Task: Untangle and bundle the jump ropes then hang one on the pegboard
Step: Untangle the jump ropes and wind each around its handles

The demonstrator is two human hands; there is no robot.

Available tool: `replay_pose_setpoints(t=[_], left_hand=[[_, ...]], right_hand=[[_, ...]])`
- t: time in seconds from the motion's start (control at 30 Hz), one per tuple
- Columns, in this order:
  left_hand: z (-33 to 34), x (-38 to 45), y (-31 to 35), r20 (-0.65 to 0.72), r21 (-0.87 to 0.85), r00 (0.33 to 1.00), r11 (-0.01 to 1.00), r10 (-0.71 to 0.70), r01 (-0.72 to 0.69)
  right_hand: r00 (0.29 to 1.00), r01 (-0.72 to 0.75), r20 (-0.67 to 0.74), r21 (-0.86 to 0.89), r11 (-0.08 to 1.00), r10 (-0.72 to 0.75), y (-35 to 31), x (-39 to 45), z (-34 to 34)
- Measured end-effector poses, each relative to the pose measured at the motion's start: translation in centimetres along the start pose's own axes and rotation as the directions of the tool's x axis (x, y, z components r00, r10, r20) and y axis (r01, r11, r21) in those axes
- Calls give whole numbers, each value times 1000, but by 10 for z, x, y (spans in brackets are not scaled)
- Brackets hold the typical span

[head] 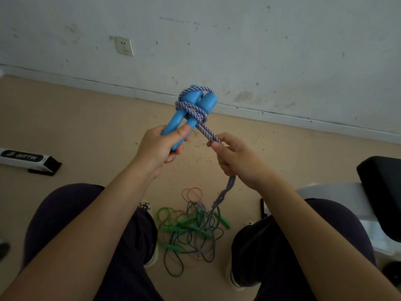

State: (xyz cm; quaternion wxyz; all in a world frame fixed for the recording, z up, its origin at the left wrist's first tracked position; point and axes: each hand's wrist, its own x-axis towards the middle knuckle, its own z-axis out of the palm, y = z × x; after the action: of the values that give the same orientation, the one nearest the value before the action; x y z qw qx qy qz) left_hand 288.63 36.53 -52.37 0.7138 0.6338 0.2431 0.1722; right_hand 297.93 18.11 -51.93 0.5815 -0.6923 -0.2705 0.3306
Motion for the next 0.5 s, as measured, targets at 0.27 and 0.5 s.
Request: replay_pose_setpoints(t=[0.27, 0.5], left_hand=[[2, -3, -1, -121, 112, 992, 994, 33, -20], [3, -2, -3, -144, 233, 989, 972, 19, 16]], right_hand=[[1000, -1, 10, -163, 987, 3, 0, 0, 7], [996, 83, 6, -416, 905, -89, -14, -5, 7]])
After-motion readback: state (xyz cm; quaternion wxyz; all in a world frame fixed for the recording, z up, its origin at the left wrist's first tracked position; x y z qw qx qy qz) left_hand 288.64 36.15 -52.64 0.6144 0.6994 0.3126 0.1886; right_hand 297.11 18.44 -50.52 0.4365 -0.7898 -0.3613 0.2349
